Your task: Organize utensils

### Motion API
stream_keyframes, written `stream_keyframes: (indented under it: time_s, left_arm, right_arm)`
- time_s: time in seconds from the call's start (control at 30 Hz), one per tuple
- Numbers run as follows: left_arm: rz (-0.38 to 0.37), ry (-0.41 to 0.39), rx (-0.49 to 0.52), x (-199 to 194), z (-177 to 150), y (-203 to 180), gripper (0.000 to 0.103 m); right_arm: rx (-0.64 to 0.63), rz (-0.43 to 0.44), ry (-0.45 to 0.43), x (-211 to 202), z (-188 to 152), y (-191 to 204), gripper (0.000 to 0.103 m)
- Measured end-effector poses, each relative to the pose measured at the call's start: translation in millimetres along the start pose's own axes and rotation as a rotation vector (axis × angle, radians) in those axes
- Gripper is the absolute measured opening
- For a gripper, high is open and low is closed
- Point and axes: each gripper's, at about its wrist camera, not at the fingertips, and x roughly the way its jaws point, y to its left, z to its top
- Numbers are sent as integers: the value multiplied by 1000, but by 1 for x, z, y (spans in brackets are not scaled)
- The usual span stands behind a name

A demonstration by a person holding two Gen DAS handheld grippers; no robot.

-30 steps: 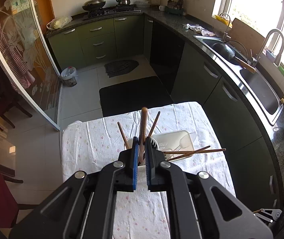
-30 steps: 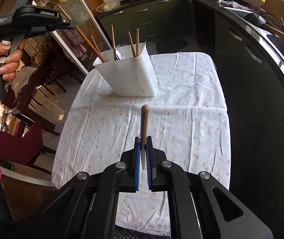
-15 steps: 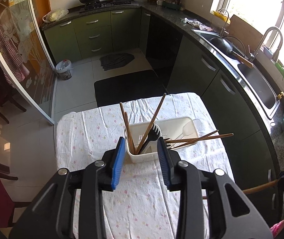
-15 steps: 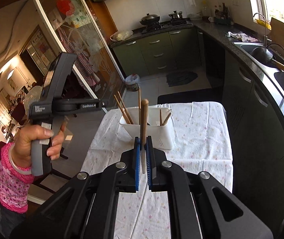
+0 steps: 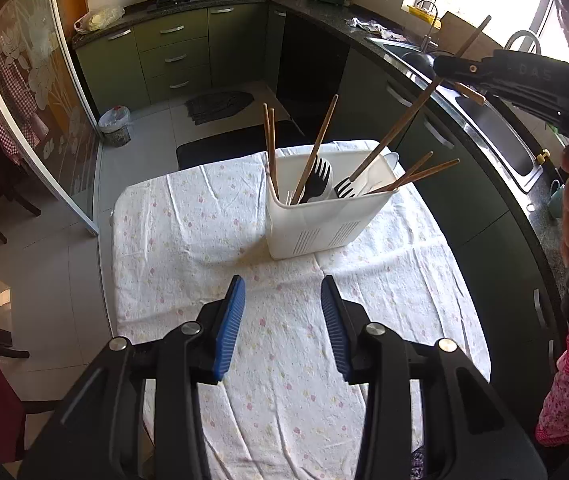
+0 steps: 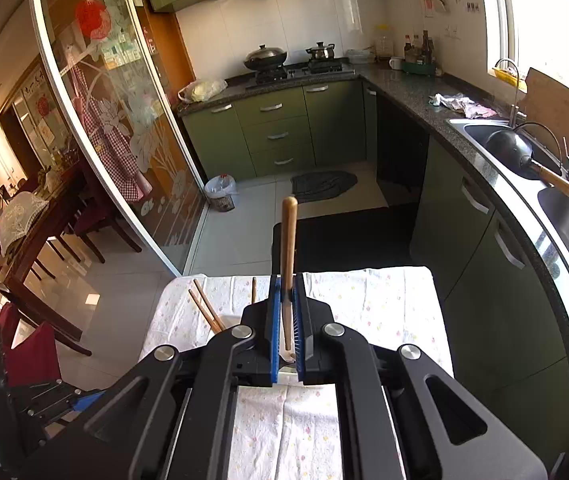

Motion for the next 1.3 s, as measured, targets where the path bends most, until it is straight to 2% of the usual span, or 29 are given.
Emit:
stream_keyframes:
  time_s: [0.2,0.43,0.5,0.63,0.73,0.8,0.83,0.93,1.03,1.07,1.2,1.3]
  left_arm:
    - [-26,18,-12,9,-21,12,38]
    - [-36,40,-23,26,-31,14,38]
    - [-32,39,-16,28,-32,11,38]
    - [-20,-5,-14,25,-38,5,39]
    - [10,-103,-4,14,-47,-3,45]
    - [30,-185,5,4,-55,-10,52]
    - [42,-231,10,-1,-60,-14,54]
    - [73,-356,10,-17,-77,-24,67]
    - [81,-438,-11,-27,-97,-32,82]
    - [84,-462,-19,-30,-104,-34,87]
    - [147,-549,-50,-37,-135,-43,95]
    - [197,-587,-74,-40,-156,-47,96]
  right_arm:
    - [-3,-11,75,47,-23,-4,7]
    - [-15,-18,118,73,-40,-4,8]
    - [-16,-19,126,77,-43,-5,30]
    - [-16,-5,118,72,-50,-4,39]
    - [-27,32,35,37,-59,-2,47]
    - [-48,65,-49,-1,-71,0,65]
    - [-64,76,-98,-21,-80,1,68]
    - [-101,70,-249,-80,-118,-2,85]
    - [-106,48,-368,-123,-163,-12,99]
    - [-100,45,-395,-134,-178,-16,99]
    - [-74,20,-442,-153,-232,-33,99]
    - [-62,9,-452,-155,-266,-41,99]
